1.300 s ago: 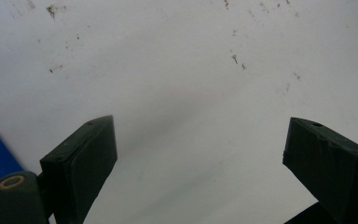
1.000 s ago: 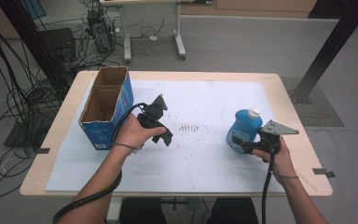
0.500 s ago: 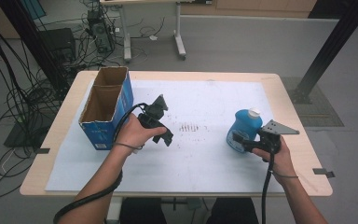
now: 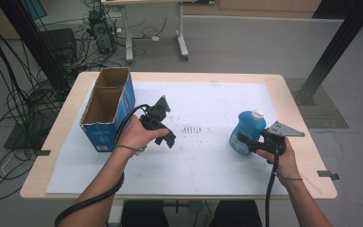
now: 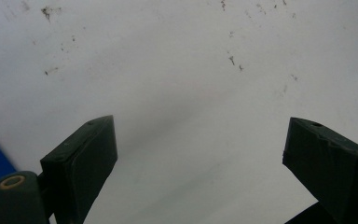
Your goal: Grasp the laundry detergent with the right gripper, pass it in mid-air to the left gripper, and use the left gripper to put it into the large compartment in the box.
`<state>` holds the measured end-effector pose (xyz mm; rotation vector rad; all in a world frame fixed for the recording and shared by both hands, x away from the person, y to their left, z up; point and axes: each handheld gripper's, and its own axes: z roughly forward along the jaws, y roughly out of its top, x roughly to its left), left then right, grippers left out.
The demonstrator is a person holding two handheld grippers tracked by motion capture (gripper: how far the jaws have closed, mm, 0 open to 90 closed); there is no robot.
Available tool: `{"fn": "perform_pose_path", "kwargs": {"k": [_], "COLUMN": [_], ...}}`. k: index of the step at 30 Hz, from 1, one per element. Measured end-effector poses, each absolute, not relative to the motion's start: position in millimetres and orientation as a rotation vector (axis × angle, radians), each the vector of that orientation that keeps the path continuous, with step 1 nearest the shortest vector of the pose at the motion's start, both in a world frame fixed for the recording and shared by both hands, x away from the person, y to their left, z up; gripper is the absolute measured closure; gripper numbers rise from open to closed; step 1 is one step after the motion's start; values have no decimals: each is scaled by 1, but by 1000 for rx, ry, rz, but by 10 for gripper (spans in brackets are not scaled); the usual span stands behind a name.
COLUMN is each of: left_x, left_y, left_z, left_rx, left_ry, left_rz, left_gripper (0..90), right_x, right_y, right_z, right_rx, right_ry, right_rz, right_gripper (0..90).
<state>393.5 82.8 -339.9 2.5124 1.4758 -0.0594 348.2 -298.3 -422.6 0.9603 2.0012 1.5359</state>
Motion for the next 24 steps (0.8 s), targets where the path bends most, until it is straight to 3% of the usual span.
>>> {"fn": "perform_pose_path", "kwargs": {"k": [24], "left_x": [392], "left_y": [83], "left_z": [-339], "left_rx": [2510], "left_ry": [1474], "left_rz": [-55], "left_gripper": [103], "right_x": [347], "right_y": [-298], "right_z": [-422], "right_rx": [931], "right_ry": [2004], "right_rz": [1513], "right_gripper": [438]}}
